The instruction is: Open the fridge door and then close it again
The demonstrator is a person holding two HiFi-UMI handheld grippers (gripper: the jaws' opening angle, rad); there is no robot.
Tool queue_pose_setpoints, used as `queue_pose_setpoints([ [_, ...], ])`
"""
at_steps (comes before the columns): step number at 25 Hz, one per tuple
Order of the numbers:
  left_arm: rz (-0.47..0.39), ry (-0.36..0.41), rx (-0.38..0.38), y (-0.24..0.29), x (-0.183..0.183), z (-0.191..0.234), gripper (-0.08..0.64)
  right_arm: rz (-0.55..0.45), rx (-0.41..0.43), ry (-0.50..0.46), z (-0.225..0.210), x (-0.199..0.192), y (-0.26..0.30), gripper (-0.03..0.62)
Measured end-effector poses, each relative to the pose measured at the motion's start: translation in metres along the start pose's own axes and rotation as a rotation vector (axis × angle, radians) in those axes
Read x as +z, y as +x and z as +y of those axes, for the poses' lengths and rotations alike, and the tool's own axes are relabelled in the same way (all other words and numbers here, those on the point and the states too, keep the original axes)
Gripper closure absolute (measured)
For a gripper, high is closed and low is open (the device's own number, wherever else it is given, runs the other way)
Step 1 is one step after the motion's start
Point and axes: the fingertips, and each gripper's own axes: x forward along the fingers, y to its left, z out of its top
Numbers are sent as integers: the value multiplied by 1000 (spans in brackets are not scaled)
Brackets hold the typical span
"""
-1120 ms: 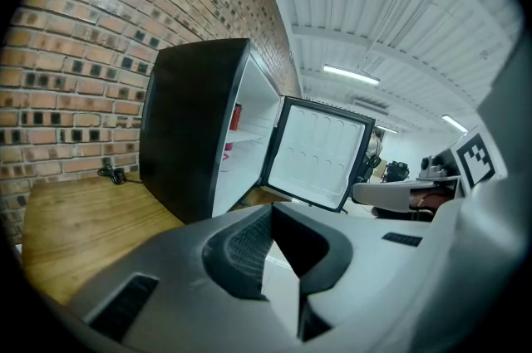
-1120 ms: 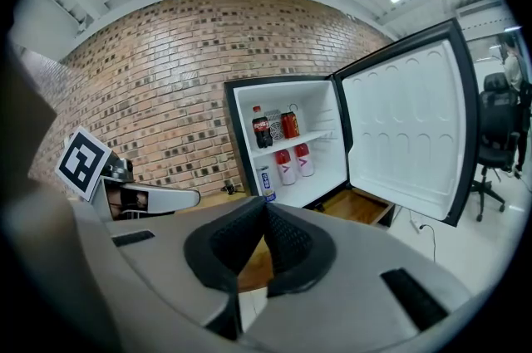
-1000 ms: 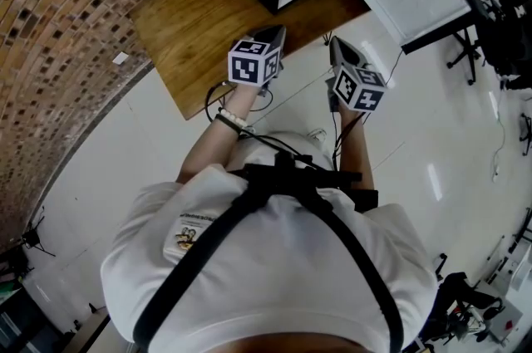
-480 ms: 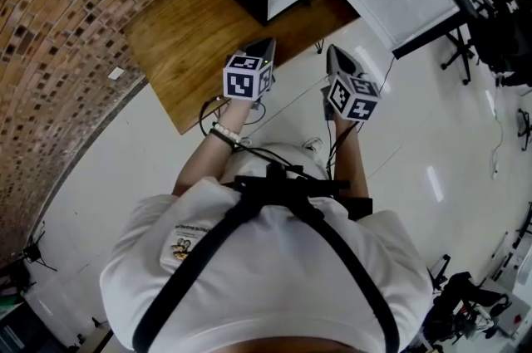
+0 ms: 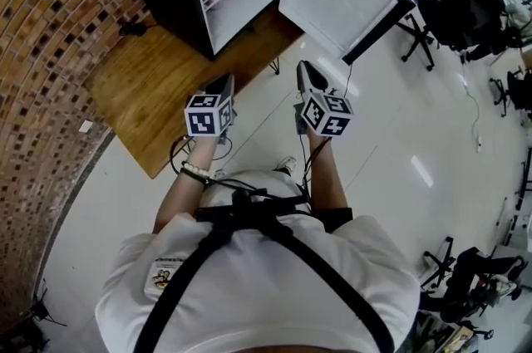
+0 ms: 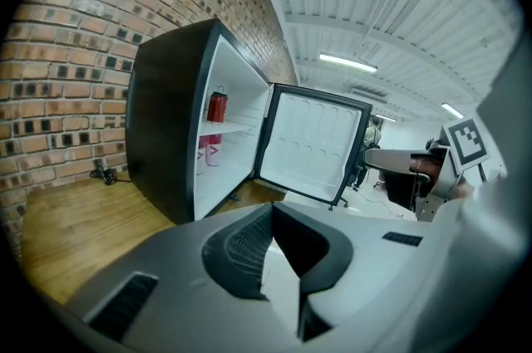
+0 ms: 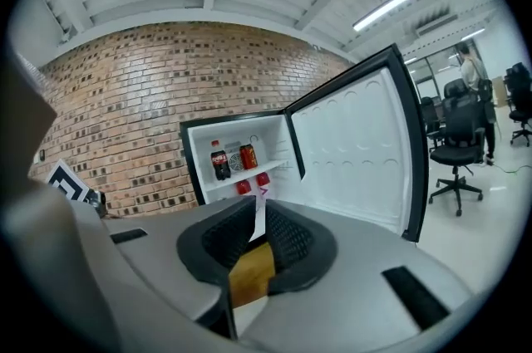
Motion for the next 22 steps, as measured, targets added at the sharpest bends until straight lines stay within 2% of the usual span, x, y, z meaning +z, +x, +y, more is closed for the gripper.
queue_pose_setpoints([
  [1, 2, 5, -5, 3, 2, -7, 558, -13, -10, 0, -10, 7, -3, 527],
  [6, -8, 49, -45, 16, 27, -49, 558, -69, -41, -17, -67, 49, -24, 411],
  [13, -56, 85, -103, 51, 64, -116, 558, -144, -117, -77, -163, 119, -54, 371],
  [18, -66, 77, -109, 80, 77, -153, 558, -185, -128, -108, -218, 164, -64, 334],
  [22, -72, 85, -97, 103, 85, -176, 558, -178, -114, -125, -249, 180, -57, 325],
])
